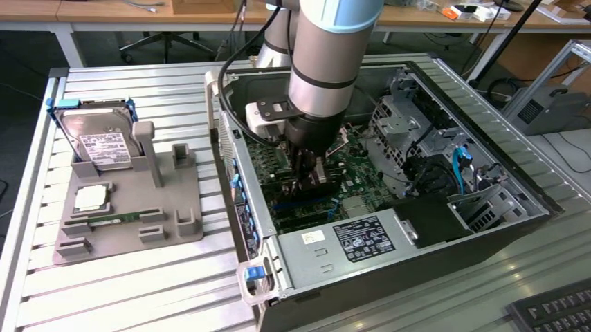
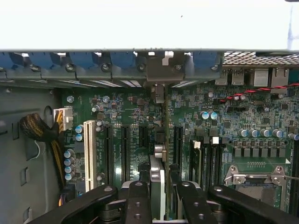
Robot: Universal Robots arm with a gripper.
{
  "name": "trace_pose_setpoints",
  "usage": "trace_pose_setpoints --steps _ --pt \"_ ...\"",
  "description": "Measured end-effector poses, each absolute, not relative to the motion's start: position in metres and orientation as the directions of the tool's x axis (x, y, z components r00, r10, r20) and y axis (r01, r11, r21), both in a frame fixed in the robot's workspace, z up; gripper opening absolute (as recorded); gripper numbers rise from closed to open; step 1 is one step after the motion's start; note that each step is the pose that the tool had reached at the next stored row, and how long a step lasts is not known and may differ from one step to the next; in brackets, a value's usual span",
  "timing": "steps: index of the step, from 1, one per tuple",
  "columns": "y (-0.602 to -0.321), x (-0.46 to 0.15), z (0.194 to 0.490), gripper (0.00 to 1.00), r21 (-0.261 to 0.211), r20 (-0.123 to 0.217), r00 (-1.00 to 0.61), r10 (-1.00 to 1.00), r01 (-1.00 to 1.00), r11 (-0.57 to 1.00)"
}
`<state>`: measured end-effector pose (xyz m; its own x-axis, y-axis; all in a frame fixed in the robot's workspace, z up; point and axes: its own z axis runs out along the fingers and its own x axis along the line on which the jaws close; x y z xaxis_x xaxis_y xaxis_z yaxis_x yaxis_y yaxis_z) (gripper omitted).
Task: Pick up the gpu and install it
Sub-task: 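Insert the gpu into the slot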
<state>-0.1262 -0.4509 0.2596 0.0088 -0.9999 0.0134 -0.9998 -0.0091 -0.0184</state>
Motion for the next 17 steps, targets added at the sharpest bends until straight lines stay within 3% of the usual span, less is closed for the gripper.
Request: trace_pose_setpoints --steps 17 --pt "-0.4508 -0.1261 0.2573 0.28 -0.019 0.012 0.009 -1.0 -1.0 -0.009"
